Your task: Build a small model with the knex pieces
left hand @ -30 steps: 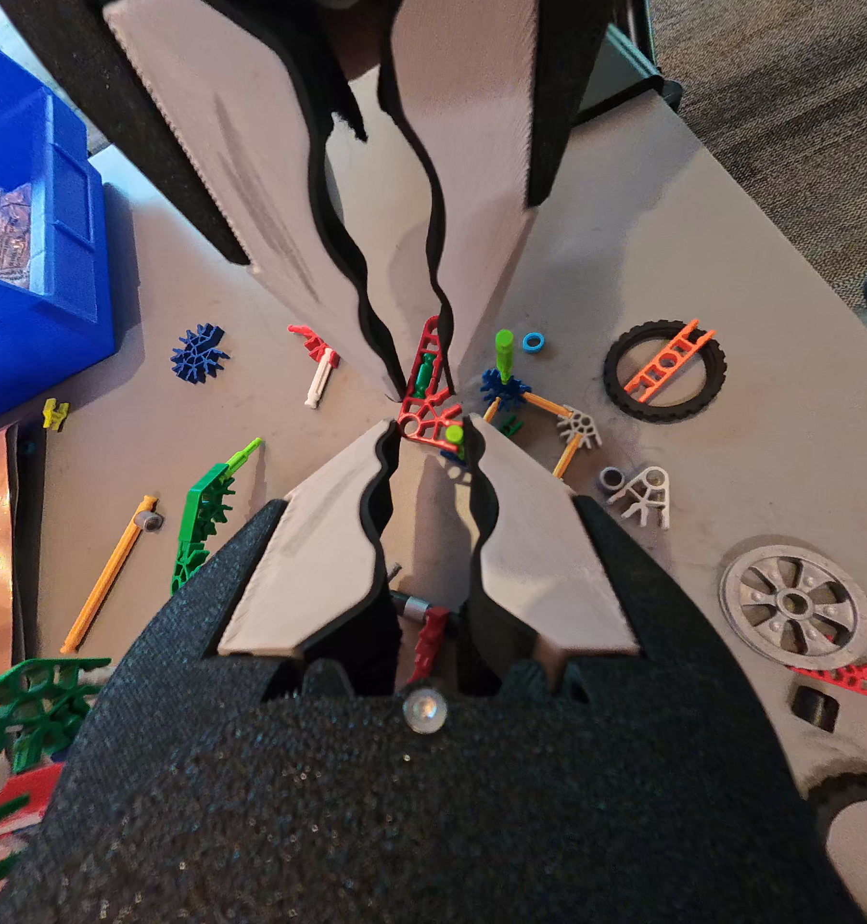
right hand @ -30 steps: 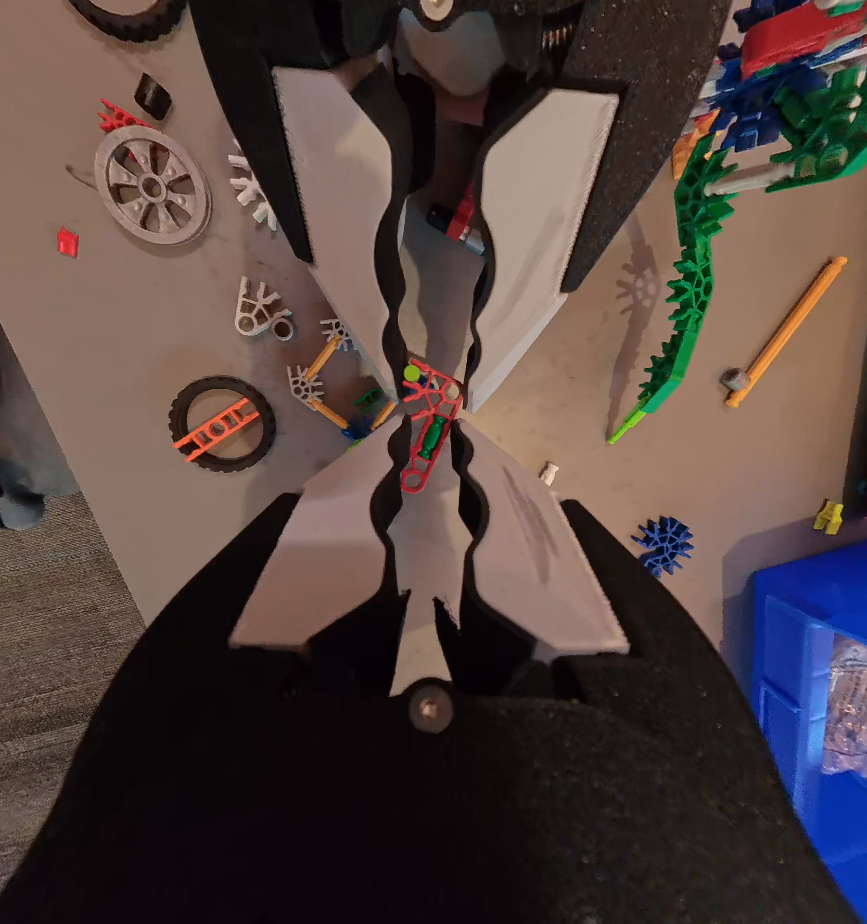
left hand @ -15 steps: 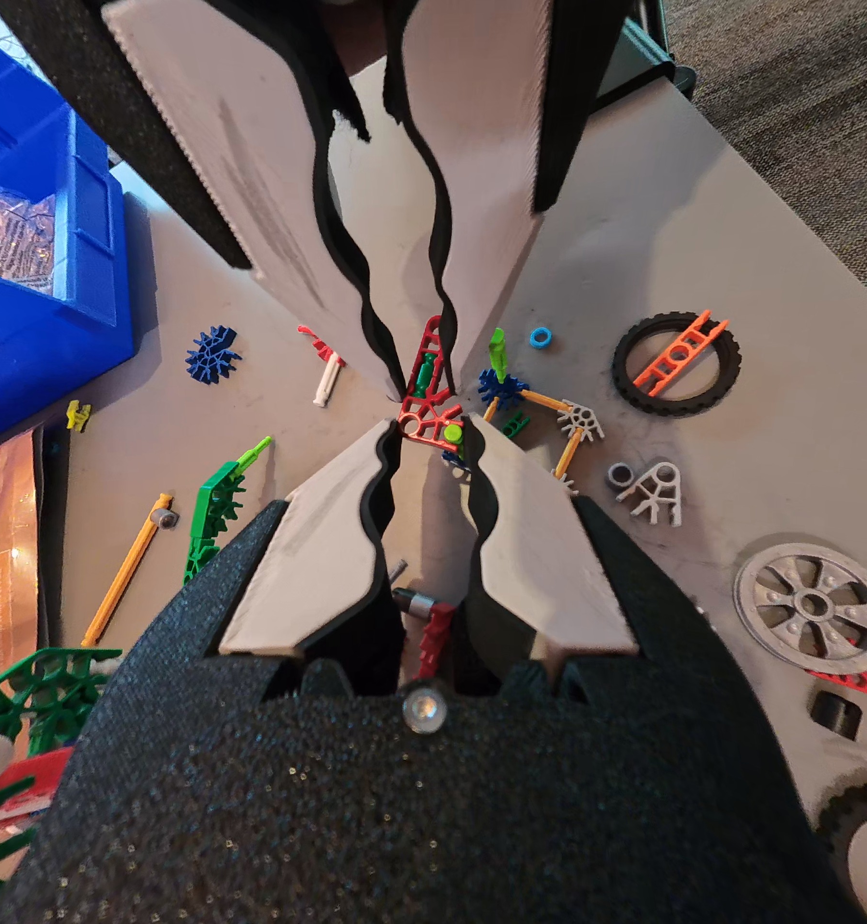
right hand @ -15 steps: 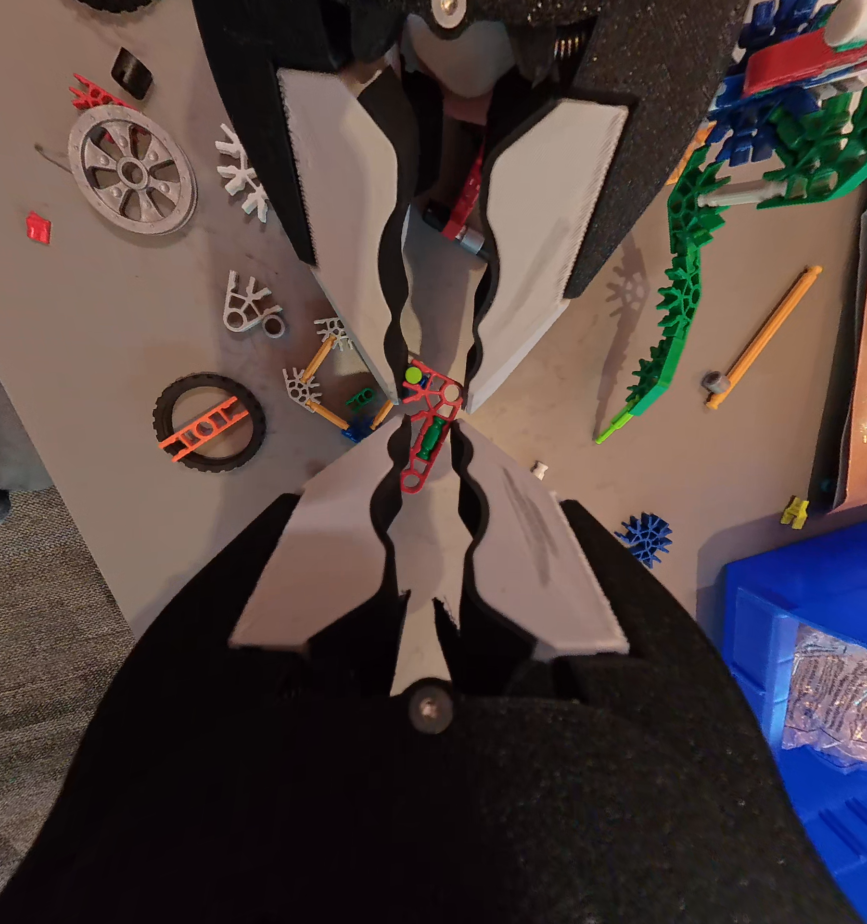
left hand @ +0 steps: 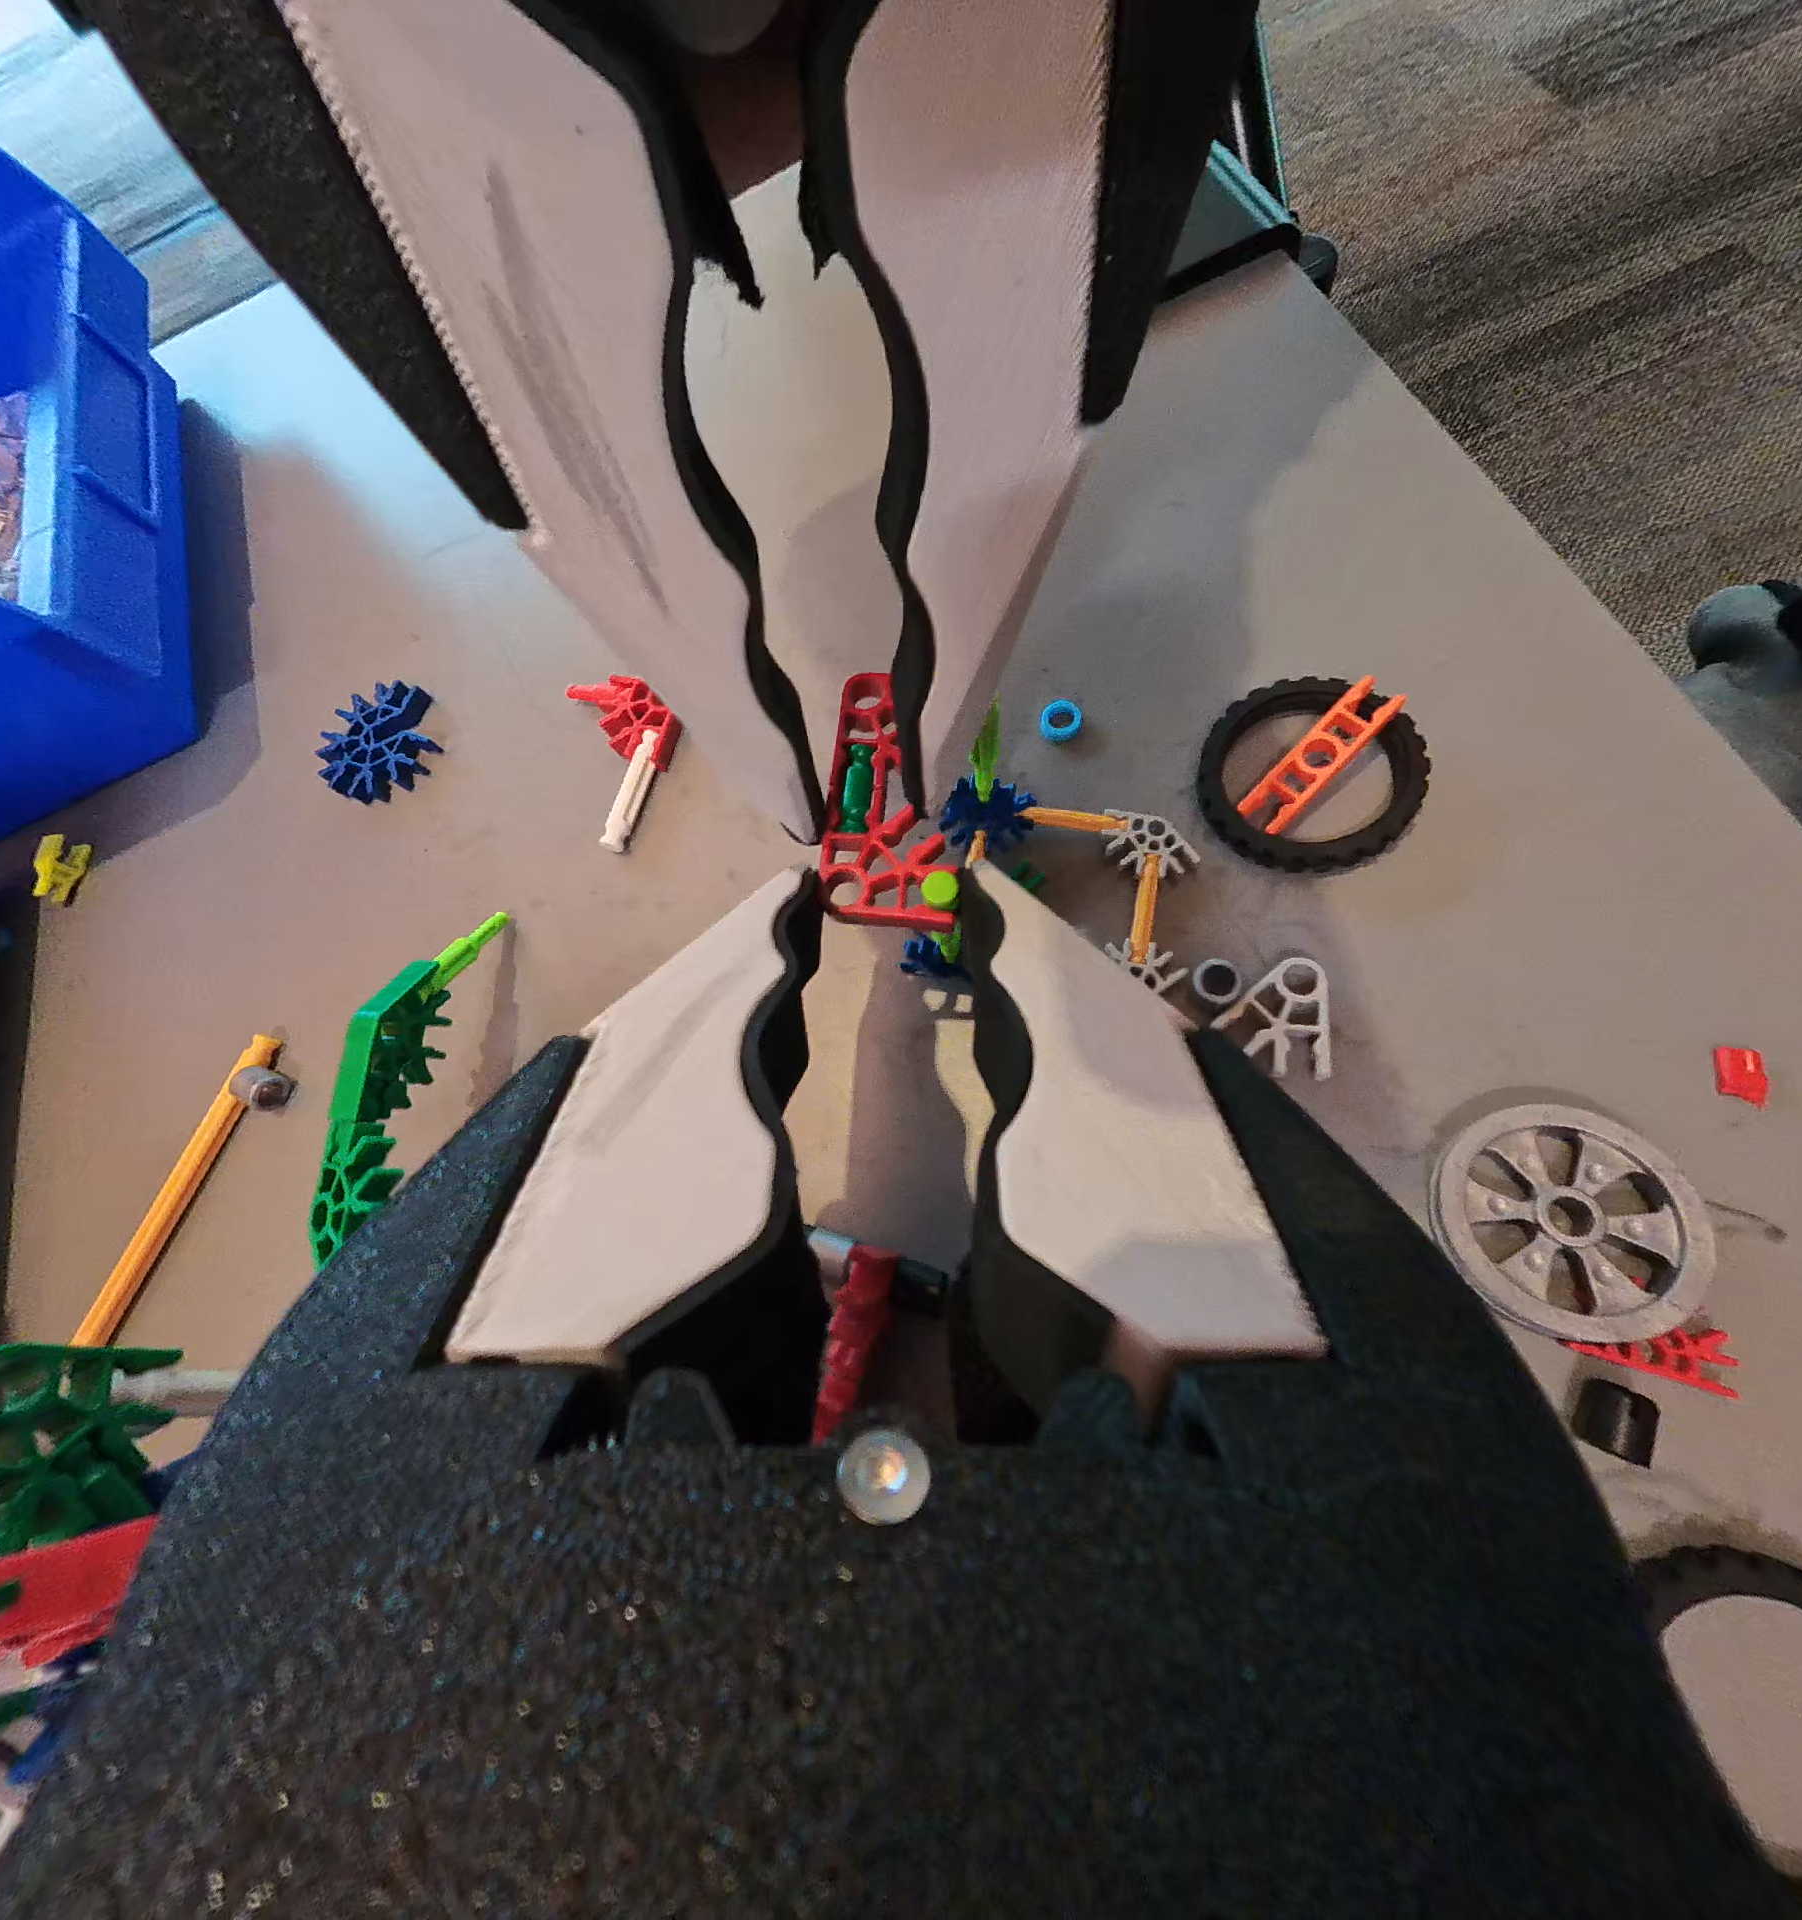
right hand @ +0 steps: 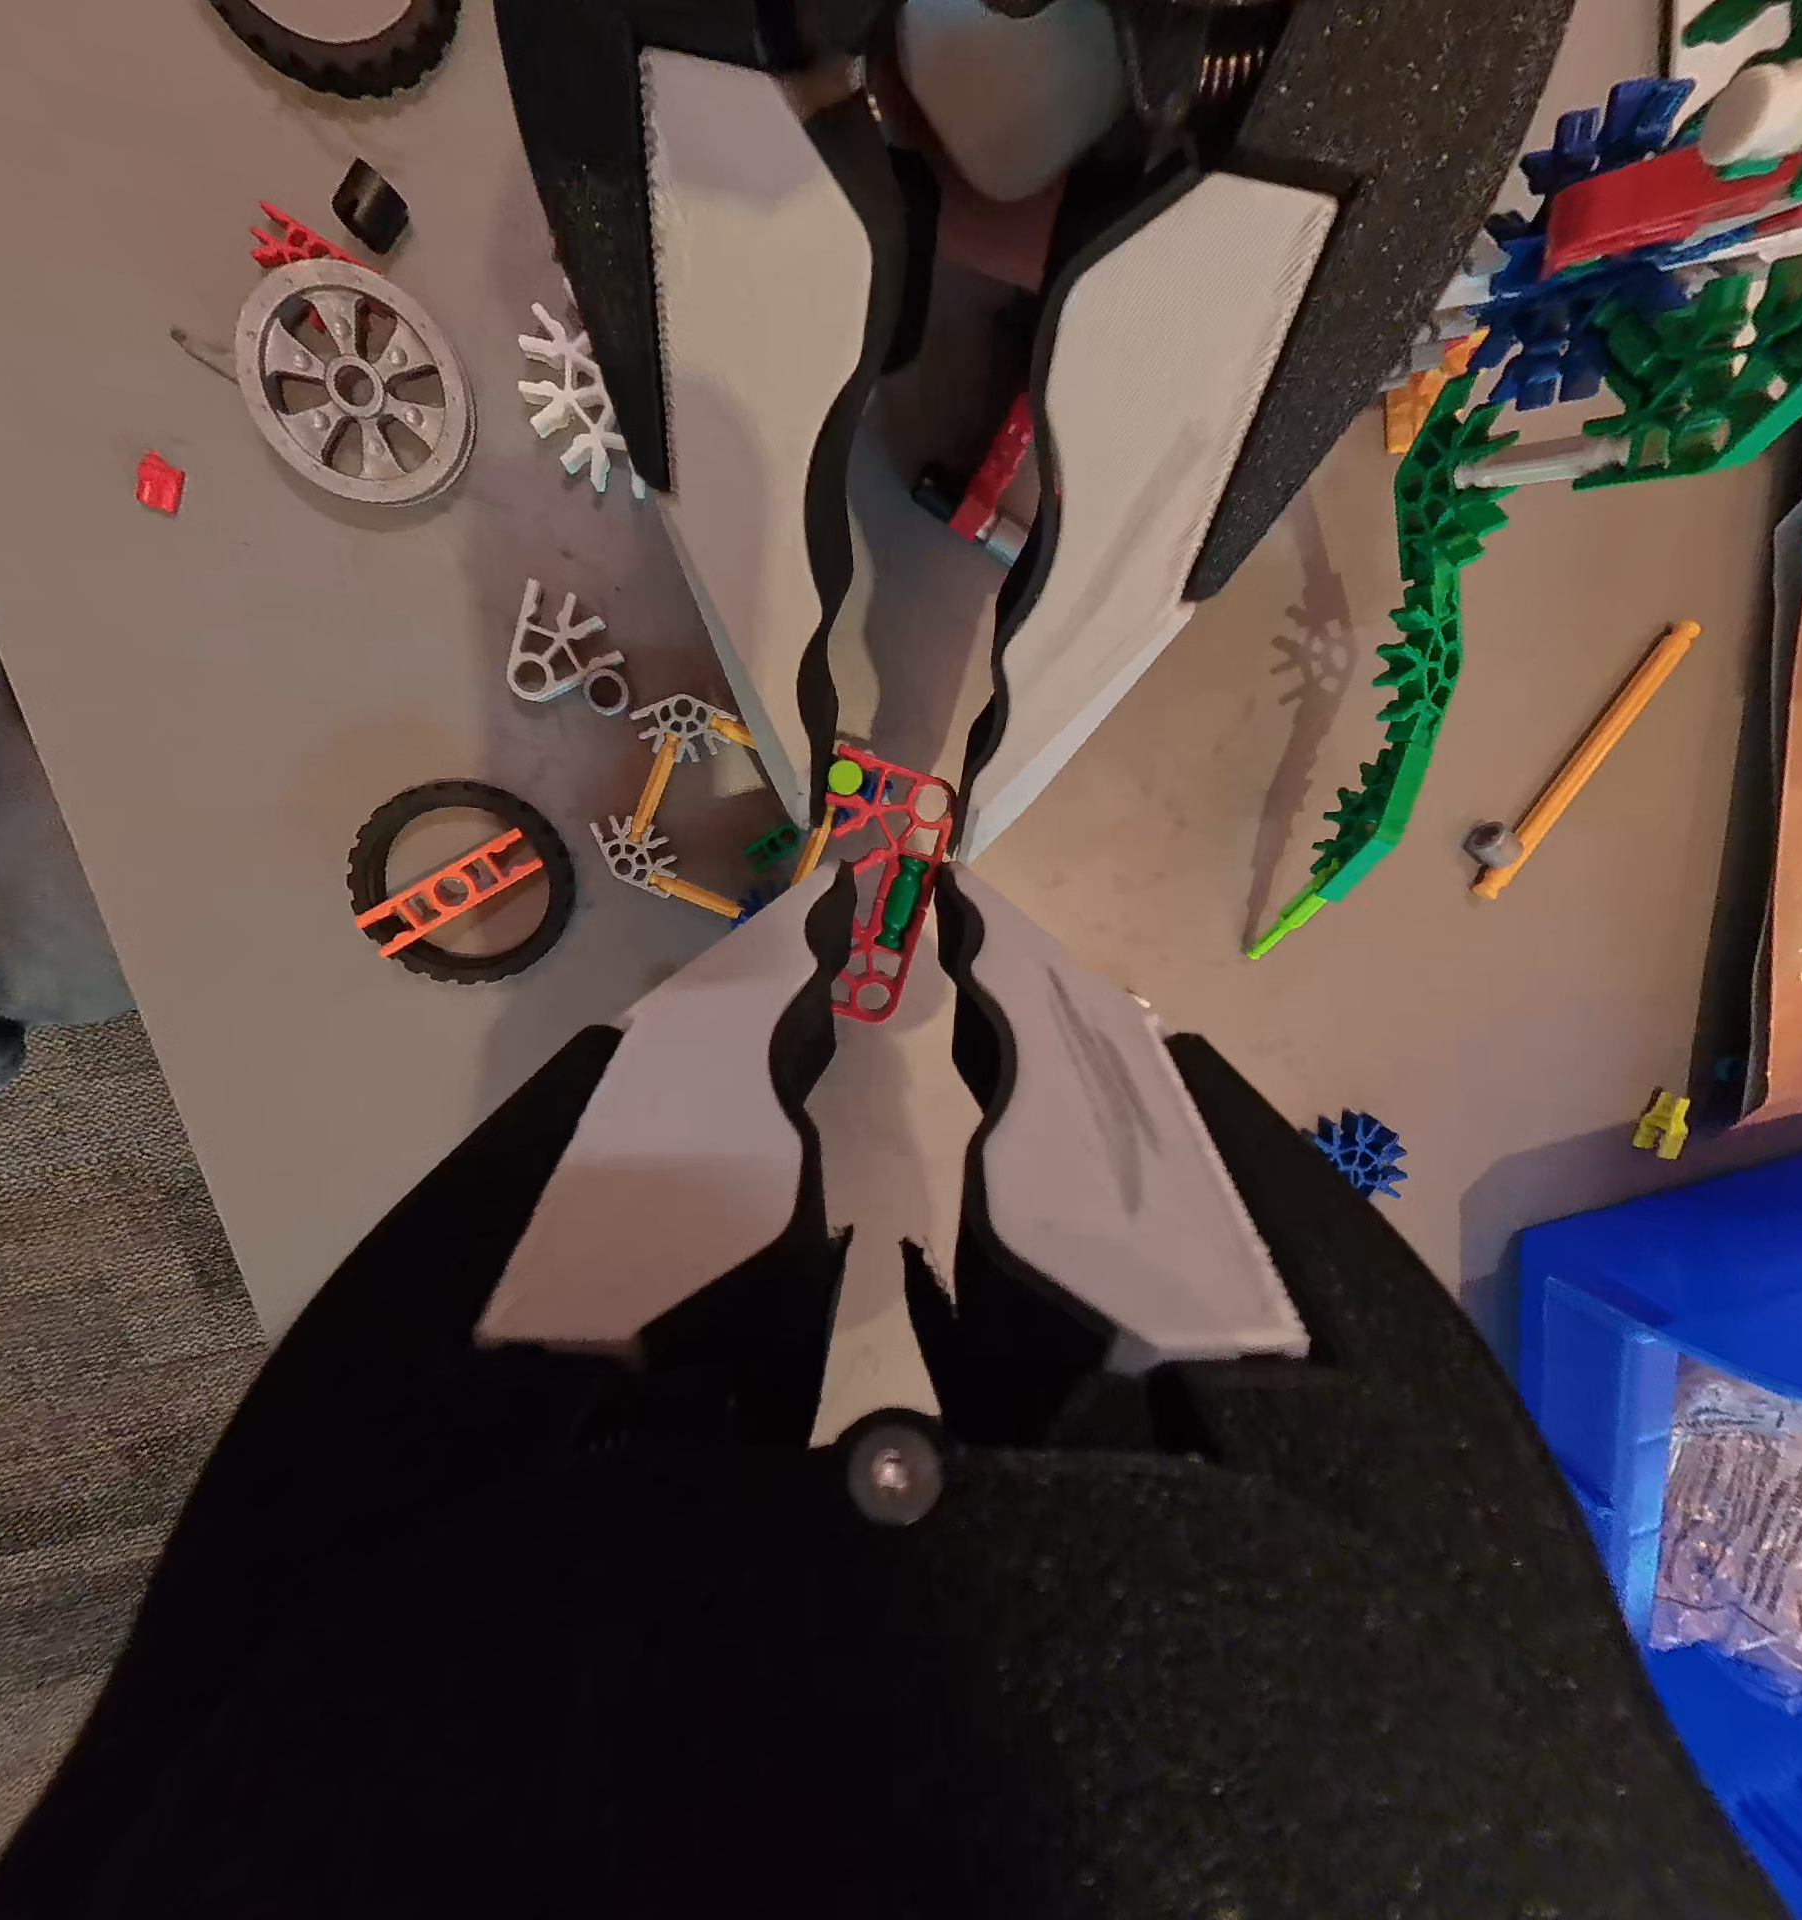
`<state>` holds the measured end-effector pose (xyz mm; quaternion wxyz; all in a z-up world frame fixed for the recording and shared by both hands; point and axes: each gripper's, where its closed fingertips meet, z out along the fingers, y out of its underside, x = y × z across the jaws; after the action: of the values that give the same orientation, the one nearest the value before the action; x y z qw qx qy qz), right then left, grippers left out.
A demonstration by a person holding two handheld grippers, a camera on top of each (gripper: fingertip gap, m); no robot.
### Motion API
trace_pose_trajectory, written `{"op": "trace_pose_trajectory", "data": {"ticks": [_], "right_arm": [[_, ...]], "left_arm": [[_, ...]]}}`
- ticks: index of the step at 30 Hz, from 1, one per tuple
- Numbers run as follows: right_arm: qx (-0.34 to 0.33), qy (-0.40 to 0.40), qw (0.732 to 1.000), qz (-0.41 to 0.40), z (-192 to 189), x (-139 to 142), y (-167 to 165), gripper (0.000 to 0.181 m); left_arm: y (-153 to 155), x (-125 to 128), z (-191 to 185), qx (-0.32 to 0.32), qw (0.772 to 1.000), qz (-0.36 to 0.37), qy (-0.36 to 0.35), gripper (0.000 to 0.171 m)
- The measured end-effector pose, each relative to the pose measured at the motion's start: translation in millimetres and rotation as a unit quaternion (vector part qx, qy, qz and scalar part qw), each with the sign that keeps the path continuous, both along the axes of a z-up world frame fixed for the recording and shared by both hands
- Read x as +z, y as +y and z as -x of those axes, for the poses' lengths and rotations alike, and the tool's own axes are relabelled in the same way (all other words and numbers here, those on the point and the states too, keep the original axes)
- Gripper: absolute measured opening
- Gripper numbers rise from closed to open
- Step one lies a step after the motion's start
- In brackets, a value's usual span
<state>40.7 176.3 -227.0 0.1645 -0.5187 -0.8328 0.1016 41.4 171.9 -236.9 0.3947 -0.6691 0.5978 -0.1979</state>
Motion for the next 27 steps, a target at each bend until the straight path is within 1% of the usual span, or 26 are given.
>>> {"op": "trace_pose_trajectory", "data": {"ticks": [4,9,16,23,27], "right_arm": [[0.014,0.007,1.0,-0.001,0.6,-0.9,-0.8,0.014],[0.025,0.006,1.0,0.001,-0.1,-2.1,-0.9,0.014],[0.027,0.017,0.999,0.006,-0.4,-0.4,-1.4,0.014],[0.018,0.022,1.0,0.004,0.4,0.1,-0.4,0.015],[-0.002,0.036,0.999,0.028,1.4,1.9,-0.1,0.016]], "left_arm": [[-2.1,-0.4,0.7,-0.001,1.0,-0.004,-0.005,0.025],[-1.9,-3.9,2.5,0.006,1.0,-0.021,0.013,0.028],[-0.4,-1.8,1.4,0.017,0.999,-0.039,-0.005,0.024],[0.4,-1.0,1.4,0.024,0.999,-0.035,-0.017,0.023],[1.8,1.1,1.5,0.028,0.999,-0.034,-0.026,0.023]]}}
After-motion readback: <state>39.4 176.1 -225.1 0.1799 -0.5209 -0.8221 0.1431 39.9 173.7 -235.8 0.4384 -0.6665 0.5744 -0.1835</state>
